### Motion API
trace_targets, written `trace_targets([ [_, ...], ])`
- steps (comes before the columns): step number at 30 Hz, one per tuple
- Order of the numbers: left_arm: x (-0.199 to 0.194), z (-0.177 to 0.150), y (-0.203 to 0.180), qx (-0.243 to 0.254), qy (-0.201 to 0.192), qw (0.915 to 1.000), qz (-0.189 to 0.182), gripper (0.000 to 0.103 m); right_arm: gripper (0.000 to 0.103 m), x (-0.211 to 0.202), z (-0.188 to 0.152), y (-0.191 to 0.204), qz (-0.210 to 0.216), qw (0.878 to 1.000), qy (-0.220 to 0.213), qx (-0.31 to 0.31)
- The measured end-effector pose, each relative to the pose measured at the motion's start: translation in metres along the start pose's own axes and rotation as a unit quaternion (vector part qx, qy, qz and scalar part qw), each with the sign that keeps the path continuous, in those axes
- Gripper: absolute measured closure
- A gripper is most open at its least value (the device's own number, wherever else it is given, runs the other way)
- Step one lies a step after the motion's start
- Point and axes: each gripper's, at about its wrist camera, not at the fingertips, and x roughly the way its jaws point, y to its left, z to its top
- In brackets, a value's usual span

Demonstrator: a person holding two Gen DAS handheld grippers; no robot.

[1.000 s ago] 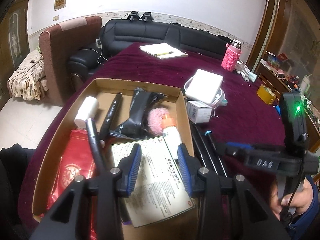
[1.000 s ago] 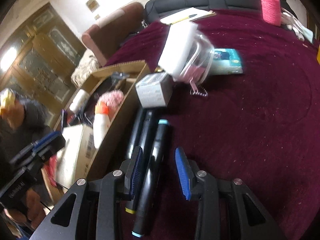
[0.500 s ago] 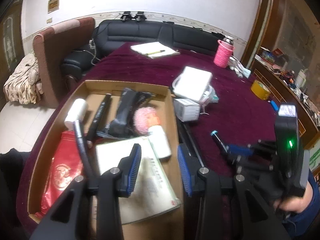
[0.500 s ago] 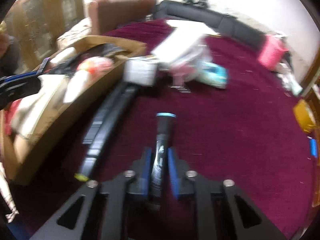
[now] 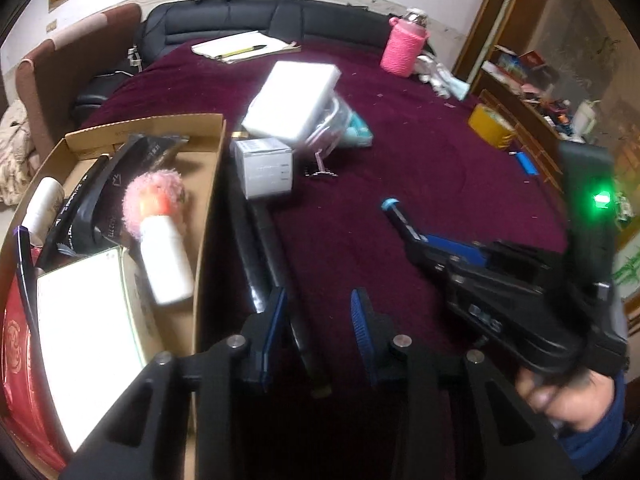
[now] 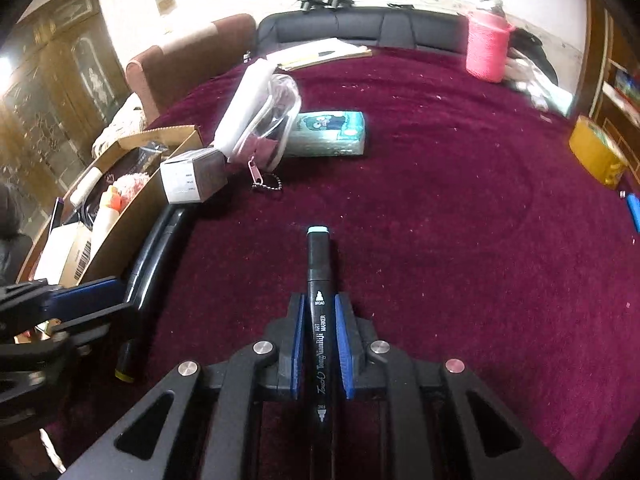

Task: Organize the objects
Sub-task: 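Grasp a blue-capped black marker with the right gripper while the left gripper grasps a yellow-capped marker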

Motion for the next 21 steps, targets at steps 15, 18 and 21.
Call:
trace_targets([
  [15,0.029,0.010,-0.006,0.019,0.006,0.9967,0.079,0.071,0.083,0.009,0.003,0.001,-0.019,1.000,0.000,-0.021],
  [18,0.024,0.006,-0.007,0.021,-0.013,0.9959,0.087,0.086,0.066,0.009,0.004,0.002,0.002,1.000,0.004,-0.022],
  [21,0.023,0.000,-0.008,0.005,-0.004,0.9992,0.039,0.089,0.068,0.007,0.003,0.001,0.004,1.000,0.004,-0.017],
])
